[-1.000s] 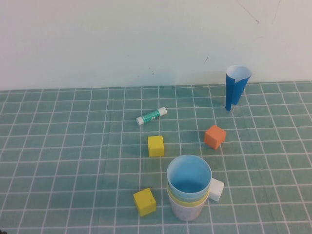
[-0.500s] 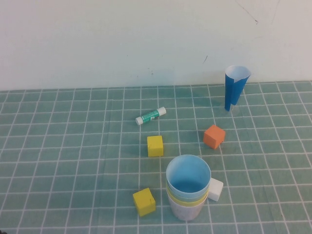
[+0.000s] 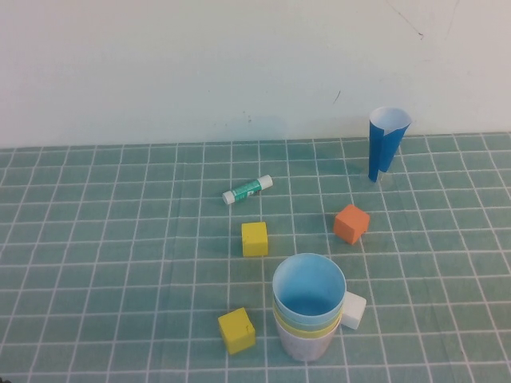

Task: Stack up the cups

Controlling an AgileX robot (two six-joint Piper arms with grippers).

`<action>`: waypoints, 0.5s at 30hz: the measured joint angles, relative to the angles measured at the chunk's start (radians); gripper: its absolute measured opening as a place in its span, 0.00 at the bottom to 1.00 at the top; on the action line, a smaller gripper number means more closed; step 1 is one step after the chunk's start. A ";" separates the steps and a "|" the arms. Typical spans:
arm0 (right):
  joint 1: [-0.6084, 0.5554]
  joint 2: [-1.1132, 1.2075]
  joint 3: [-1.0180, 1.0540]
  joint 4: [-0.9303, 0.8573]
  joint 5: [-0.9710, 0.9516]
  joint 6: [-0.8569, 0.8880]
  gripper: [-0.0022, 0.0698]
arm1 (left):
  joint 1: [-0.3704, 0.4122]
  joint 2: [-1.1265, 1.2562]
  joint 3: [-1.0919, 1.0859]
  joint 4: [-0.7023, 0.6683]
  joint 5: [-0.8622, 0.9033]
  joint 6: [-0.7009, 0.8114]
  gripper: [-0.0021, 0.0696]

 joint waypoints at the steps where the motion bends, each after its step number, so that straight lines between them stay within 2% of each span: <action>1: -0.031 -0.006 0.000 0.000 0.033 0.031 0.03 | 0.000 0.000 0.000 0.000 0.000 0.000 0.03; 7: -0.173 -0.030 0.000 -0.050 0.316 0.257 0.03 | 0.000 0.000 0.000 0.000 0.000 0.000 0.03; 13: -0.217 -0.044 0.000 -0.343 0.562 0.639 0.03 | 0.000 0.000 0.000 0.000 0.000 0.000 0.03; 15: -0.218 -0.044 0.000 -0.412 0.612 0.717 0.03 | 0.000 0.000 0.000 0.000 0.000 0.000 0.03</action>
